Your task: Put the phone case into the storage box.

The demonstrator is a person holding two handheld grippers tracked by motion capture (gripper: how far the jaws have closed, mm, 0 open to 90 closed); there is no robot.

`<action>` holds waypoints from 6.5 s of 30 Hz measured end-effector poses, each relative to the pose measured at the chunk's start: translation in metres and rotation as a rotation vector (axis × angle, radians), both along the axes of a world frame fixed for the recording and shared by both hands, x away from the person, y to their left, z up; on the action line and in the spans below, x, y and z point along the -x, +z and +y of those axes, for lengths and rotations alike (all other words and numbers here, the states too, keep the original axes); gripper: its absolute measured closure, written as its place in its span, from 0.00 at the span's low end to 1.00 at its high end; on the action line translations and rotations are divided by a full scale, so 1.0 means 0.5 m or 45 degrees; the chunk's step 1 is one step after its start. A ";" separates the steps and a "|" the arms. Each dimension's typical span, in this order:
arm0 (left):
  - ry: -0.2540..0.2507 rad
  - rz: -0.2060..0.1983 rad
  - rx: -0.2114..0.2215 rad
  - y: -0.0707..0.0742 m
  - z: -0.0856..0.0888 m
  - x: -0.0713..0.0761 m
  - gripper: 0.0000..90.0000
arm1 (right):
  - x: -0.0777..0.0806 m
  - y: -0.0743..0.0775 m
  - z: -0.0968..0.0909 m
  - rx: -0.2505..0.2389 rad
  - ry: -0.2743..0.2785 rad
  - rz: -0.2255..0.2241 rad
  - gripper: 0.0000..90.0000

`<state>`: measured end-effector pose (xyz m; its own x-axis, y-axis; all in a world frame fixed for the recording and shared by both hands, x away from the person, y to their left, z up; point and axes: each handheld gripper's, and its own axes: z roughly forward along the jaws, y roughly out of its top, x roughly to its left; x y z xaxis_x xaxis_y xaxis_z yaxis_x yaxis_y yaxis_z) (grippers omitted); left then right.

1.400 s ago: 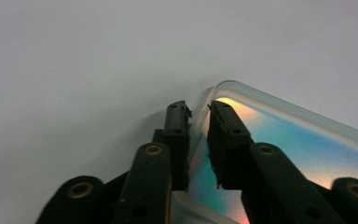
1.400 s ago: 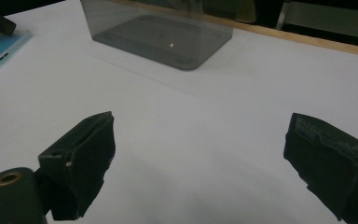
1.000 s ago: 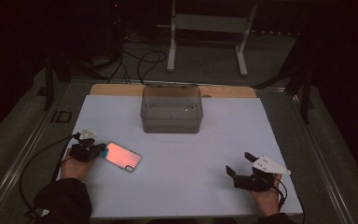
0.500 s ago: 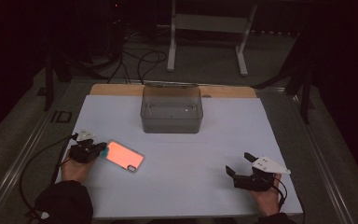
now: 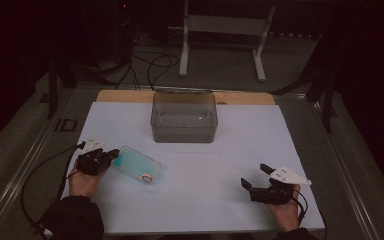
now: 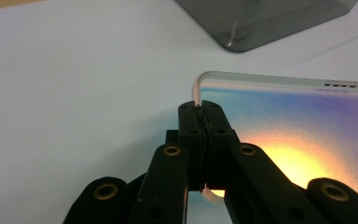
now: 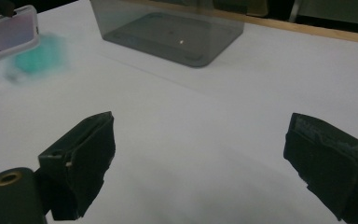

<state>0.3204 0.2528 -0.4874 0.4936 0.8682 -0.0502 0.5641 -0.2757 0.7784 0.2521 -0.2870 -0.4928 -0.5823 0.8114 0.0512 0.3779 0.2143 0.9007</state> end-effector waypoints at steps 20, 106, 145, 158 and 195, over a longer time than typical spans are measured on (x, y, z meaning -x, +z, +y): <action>-0.084 -0.099 0.008 0.044 -0.063 0.002 0.99 | -0.019 0.040 0.024 0.012 0.132 0.058 0.10; -0.413 -0.306 0.055 0.133 -0.269 -0.005 0.99 | -0.173 0.143 0.251 -0.013 0.601 0.434 0.46; -0.532 -0.349 0.120 0.104 -0.289 -0.008 0.98 | -0.213 0.131 0.260 -0.174 0.681 0.829 0.86; -0.539 -0.311 0.135 0.094 -0.296 -0.012 0.98 | -0.205 0.117 0.270 -0.125 0.566 0.945 0.91; -0.199 -0.252 0.089 0.104 -0.232 0.015 0.01 | -0.198 0.114 0.266 -0.125 0.495 0.868 0.91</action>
<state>0.3129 0.1367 -0.4351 0.6278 0.7784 0.0037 0.3537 -0.2894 0.8895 0.3511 -0.1541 -0.4358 -0.6373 0.5295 0.5598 0.7679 0.3754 0.5191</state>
